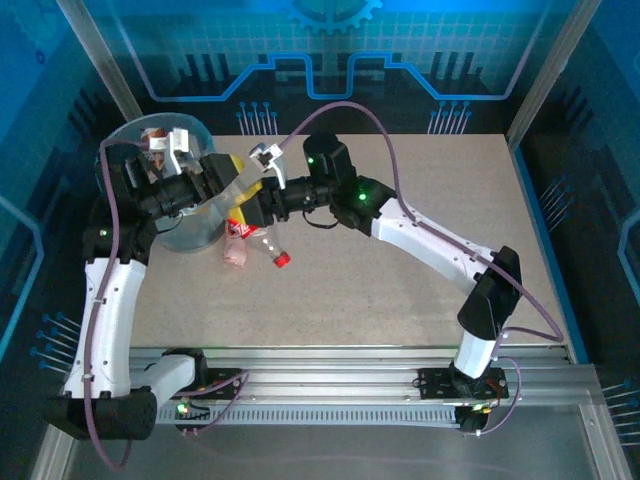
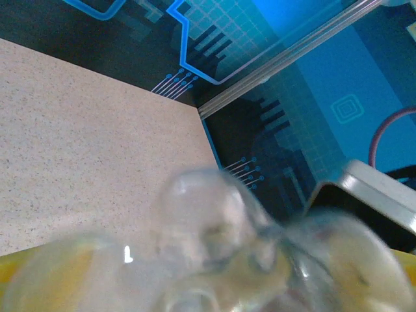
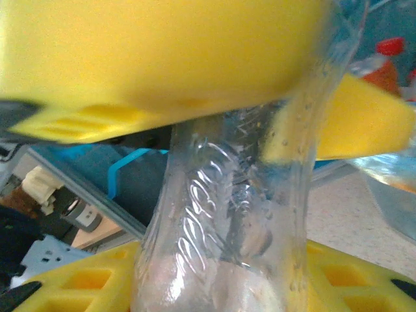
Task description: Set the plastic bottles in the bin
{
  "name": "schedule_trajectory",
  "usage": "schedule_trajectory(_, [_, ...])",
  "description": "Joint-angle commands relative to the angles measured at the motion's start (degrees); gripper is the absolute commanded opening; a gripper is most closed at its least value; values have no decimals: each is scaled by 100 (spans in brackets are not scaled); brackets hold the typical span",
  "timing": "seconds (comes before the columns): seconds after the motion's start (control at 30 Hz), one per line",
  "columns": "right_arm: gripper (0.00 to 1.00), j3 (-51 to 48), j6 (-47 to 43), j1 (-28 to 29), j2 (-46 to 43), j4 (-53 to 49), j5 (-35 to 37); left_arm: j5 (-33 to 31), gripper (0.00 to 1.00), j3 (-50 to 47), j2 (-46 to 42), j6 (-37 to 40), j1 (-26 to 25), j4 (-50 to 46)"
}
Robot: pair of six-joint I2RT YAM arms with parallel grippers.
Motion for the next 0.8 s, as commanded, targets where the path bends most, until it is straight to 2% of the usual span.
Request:
schedule_trajectory(0.0, [51,237,-272,45,81,144,-256,-132,86,217,-70,93,-41,-144])
schedule_trajectory(0.1, [54,269,-359,49,71,-5,-161,-280,75,254,-139,115,-45,-158])
schedule_trajectory(0.23, [63,287,-494,52,19,-210,161,-487,61,418,-233,225,-45,-217])
schedule_trajectory(0.27, [69,304,-507,56,5,-242,262,-577,57,472,-260,268,-38,-228])
schedule_trajectory(0.37, [90,443,-545,61,-13,-374,513,-1009,52,645,-307,401,-42,-311])
schedule_trajectory(0.47, [100,702,-682,54,-5,-667,836,-1798,49,1056,-253,796,-28,-574])
schedule_trajectory(0.63, [100,878,-851,-9,-105,-1239,2057,-3510,51,2486,313,1966,29,-948])
schedule_trajectory(0.7, [100,858,-925,-84,-94,-1419,2275,-4179,51,3334,761,2531,58,-1134])
schedule_trajectory(0.77, [100,850,-901,-137,-79,-1570,2301,-4871,51,3736,1071,2976,117,-1020])
